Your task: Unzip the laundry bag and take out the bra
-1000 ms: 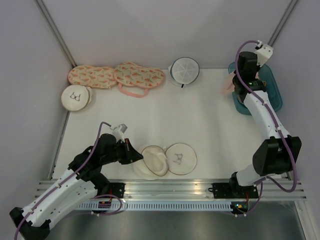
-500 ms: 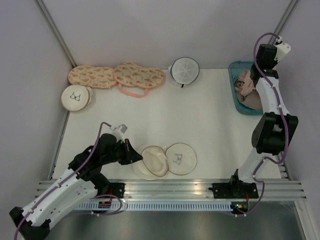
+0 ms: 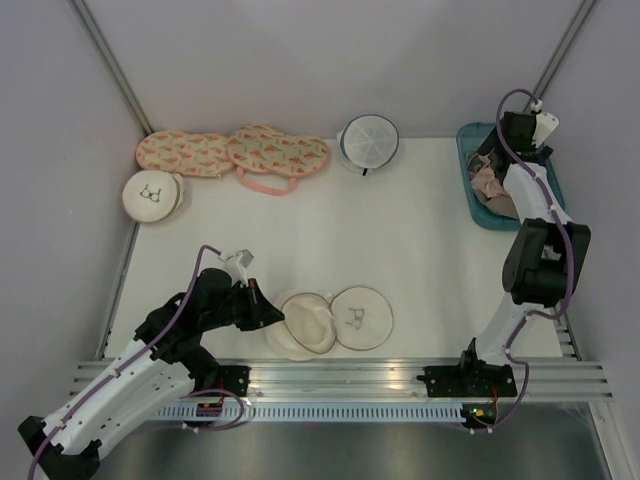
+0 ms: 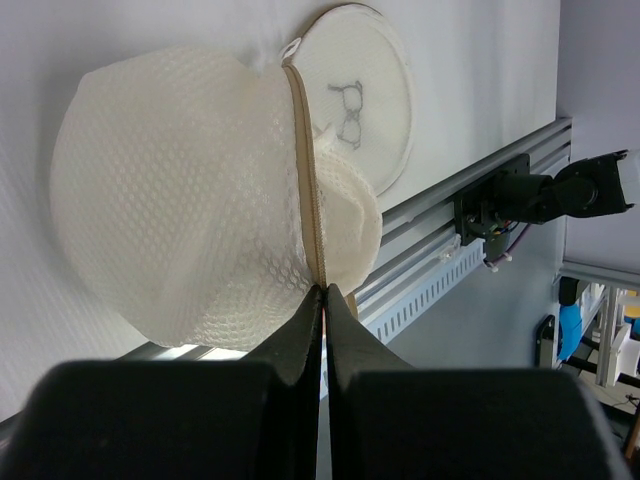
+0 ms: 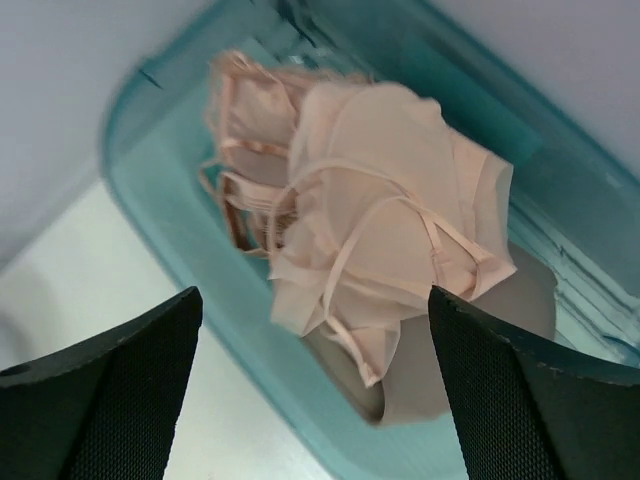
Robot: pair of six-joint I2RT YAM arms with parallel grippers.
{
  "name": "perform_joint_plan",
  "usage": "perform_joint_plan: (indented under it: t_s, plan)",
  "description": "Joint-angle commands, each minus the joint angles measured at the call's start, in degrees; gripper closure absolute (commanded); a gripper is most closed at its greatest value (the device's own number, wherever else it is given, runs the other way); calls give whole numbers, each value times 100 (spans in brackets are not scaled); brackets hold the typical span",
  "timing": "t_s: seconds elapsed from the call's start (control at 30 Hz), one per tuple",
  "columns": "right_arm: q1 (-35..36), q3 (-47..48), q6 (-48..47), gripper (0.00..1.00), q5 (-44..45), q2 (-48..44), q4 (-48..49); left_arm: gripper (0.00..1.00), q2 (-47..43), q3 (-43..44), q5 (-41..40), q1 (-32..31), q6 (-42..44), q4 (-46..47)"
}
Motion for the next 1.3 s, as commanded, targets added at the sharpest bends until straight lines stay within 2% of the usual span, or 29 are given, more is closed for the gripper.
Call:
perform_joint_plan:
  t_s: [0.0,0.1,0.13,0.2,0.23,0.27,0.4,0.43,0.57,0.77,0.83,1.0,1.13,1.27]
  plan:
    - [244,-23,48,2,-155,-1475,498,98,1,204,-85,-31,-68,16]
    - [770,-521,-31,2,-243,-2301,383,98,-8,187,-102,-31,-68,78]
    - [1207,-716,-32,2,-235,-2721,314,98,-8,178,-128,-31,-59,95]
    - [1683,-1541,47,2,-34,-3432,356,98,-16,186,-164,-31,-42,104]
    - [2269,-1884,108,2,46,-3663,426,98,-34,178,-190,-31,-16,113]
    - [2553,-2548,257,2,90,-3901,505,98,-51,178,-199,-31,-15,113]
    - [3942,-3889,784,2,328,-4894,533,98,-148,143,-225,-31,2,122]
    - [4467,-4091,916,2,459,-5001,454,98,-183,134,-208,-31,-7,139]
    - [5604,-5127,1654,2,521,-5405,243,98,-306,46,-252,-31,-15,139]
    - [7335,-5937,3060,2,837,-5652,41,98,-429,-104,-269,-31,-86,157]
    - [7922,-6096,3394,2,891,-5713,233,98,-482,-165,-269,-31,-103,174]
    - [8865,-6422,3528,2,1031,-5845,1041,98,-570,-235,-269,-31,-130,227]
    - [8963,-6798,3782,2,1084,-5863,1095,98,-640,-200,-296,-23,-112,254]
    - [8963,-7186,4449,2,1286,-6222,762,98,-693,-209,-296,-31,-112,262]
